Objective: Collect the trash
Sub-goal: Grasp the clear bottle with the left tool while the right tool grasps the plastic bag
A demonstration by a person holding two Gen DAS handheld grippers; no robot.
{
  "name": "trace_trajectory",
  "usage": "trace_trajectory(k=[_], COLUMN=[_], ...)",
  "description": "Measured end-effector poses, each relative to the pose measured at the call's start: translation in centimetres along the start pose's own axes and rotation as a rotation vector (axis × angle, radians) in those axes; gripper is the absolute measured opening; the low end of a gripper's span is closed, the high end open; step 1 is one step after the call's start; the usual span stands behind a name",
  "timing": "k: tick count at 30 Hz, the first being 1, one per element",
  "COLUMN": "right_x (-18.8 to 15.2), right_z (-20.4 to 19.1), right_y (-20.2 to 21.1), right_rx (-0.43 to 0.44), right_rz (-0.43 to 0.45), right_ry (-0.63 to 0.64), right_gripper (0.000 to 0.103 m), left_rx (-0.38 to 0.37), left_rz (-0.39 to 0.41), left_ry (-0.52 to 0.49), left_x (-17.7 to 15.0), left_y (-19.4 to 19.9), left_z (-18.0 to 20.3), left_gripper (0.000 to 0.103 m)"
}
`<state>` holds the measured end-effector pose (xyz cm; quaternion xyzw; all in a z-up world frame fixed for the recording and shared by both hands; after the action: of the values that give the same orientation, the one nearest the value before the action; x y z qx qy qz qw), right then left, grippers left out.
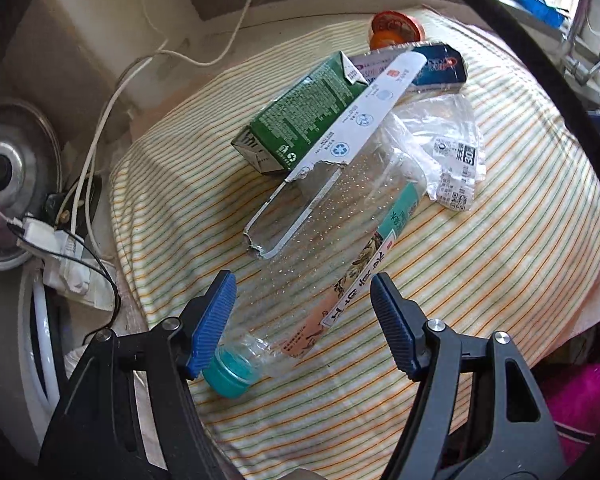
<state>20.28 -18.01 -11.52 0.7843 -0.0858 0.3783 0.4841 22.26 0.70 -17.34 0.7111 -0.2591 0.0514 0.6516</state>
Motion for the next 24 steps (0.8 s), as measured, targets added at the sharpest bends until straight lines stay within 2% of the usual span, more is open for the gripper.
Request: trace_trajectory(k=[3, 5, 10, 14, 21, 24], right_x=[1.1, 1.6, 2.3, 2.9, 4.3, 4.6], right_z=[0.5, 0.8, 1.7, 1.8, 1.1, 0.4], right_y=[-2.0, -3.4, -7.1, -9.6, -12.7, -13.7], right_rx=[0.030, 0.039, 0.055, 0.099, 0.122, 0.129], right_rz=[-0.036, -0.047, -0.088, -0.097, -0.106, -0.115], right_ry=[-0.012, -0.027, -0.071, -0.133, -0.144, -0.124], right_gripper=[0.081, 0.081, 0.071, 0.069, 0.065, 0.064], left_rx=[0.040, 0.041, 0.032, 0.036, -0.022, -0.087], left_rz=[-0.028, -0.041, -0.045, -0.036, -0.036, -0.065], left_ry=[-0.070, -0.095, -0.100, -0.097, -0.053, -0.031], left_x=[-0.2, -0.3, -0.3, -0.6, -0.9, -1.6], left_y=[-1.1, -1.7, -2.7, -3.1, -2.8, -2.2], left_z=[0.3, 0.6, 0.9, 1.0, 0.8, 1.2], left_gripper=[0.072, 0.073, 0.073, 0.073, 0.067, 0.066])
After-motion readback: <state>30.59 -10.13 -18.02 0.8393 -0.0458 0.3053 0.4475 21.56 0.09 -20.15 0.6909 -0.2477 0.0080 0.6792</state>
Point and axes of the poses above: each gripper's, at about its wrist camera, not at the fingertips, and y roughly against the way its jaws point, z to its right, x to its top, the point moved 10 cm from there along -y, roughly the way its jaws point, and after that the axes turned 8 degrees about y, right-handed, at the moved point
